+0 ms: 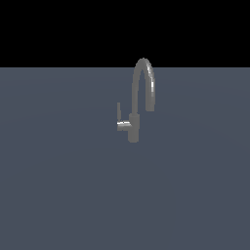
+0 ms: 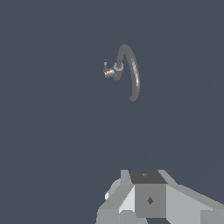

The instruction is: Turn on the faucet by rotating a designated handle.

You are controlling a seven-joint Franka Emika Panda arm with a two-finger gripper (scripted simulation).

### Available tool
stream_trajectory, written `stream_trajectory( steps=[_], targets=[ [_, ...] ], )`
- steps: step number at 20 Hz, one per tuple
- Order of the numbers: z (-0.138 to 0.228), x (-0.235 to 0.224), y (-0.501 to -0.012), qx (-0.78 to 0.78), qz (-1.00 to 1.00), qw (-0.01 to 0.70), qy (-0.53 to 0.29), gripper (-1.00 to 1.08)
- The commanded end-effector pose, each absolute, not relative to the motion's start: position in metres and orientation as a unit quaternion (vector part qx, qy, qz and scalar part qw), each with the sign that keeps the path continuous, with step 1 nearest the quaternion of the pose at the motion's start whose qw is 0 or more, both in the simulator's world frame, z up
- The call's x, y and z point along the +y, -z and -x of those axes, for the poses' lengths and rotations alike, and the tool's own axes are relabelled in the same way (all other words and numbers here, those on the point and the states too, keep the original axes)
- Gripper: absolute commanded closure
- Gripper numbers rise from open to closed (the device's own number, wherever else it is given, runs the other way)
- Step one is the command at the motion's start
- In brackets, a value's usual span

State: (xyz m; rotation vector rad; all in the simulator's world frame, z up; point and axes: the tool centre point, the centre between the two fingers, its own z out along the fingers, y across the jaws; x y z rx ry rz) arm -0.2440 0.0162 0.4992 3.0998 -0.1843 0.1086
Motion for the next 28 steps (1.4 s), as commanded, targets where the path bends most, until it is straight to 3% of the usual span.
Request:
stream_trajectory(
  steps=[1,15,28],
  targets=[
    [0.241,0.023,-0.509,-0.081,-0.995,0.023,-0.056,1.08],
    [0.211,0.087,-0.558,-0.236,-0.949,0.069,-0.200,1.08],
    [0.149,0.148,-0.539,-0.354,-0.880,0.114,-0.296,1.08]
  ],
)
